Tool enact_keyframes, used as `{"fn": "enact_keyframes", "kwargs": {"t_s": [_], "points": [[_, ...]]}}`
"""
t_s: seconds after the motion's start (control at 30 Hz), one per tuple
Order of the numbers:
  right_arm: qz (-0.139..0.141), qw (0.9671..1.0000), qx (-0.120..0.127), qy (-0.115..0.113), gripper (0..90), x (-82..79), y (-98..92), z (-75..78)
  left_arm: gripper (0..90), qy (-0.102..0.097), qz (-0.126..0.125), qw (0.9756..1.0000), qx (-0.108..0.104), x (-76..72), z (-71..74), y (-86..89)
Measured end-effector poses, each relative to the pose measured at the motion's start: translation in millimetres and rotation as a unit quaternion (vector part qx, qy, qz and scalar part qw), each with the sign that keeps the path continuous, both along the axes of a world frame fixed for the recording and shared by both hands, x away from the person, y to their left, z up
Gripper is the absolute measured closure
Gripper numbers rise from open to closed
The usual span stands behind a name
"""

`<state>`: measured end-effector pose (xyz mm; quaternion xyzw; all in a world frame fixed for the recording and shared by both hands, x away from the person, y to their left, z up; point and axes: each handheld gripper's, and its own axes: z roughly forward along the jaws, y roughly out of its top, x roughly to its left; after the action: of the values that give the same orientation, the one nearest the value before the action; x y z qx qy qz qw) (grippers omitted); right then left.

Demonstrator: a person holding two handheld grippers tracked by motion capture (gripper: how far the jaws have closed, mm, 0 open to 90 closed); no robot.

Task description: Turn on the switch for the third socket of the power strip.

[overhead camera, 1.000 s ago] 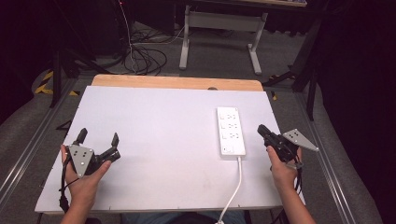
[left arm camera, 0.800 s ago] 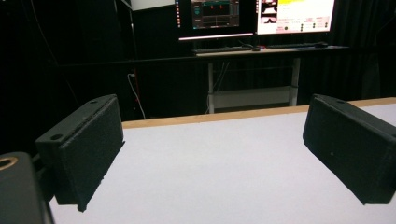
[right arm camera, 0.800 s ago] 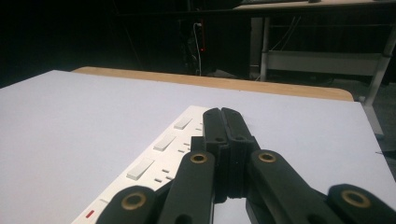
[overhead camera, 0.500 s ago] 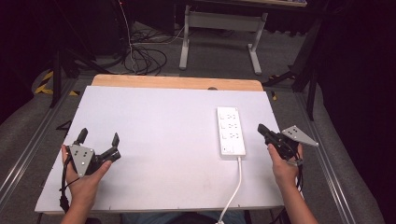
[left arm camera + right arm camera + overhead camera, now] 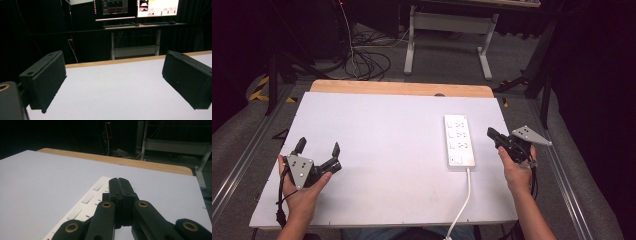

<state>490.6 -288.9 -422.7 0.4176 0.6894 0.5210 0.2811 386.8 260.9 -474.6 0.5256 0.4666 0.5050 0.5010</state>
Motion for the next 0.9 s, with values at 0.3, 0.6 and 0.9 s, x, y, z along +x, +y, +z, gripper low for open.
{"fn": "enact_keyframes", "kwargs": {"t_s": [0.3,0.6,0.9], "points": [[0.005,0.9995,-0.030,0.007,90.0,6.3,9.7,11.4,5.8,0.001,0.001,1.0000,0.002,0.5,-0.7,-0.6],[0.003,0.9994,-0.033,0.010,90.0,13.3,7.9,27.7,5.8,0.003,0.002,1.0000,0.003,0.7,-1.3,-0.4],[0.008,0.9985,-0.046,0.028,90.0,18.0,11.1,32.4,6.0,0.005,0.003,1.0000,0.004,0.9,-1.5,-0.4]]}}
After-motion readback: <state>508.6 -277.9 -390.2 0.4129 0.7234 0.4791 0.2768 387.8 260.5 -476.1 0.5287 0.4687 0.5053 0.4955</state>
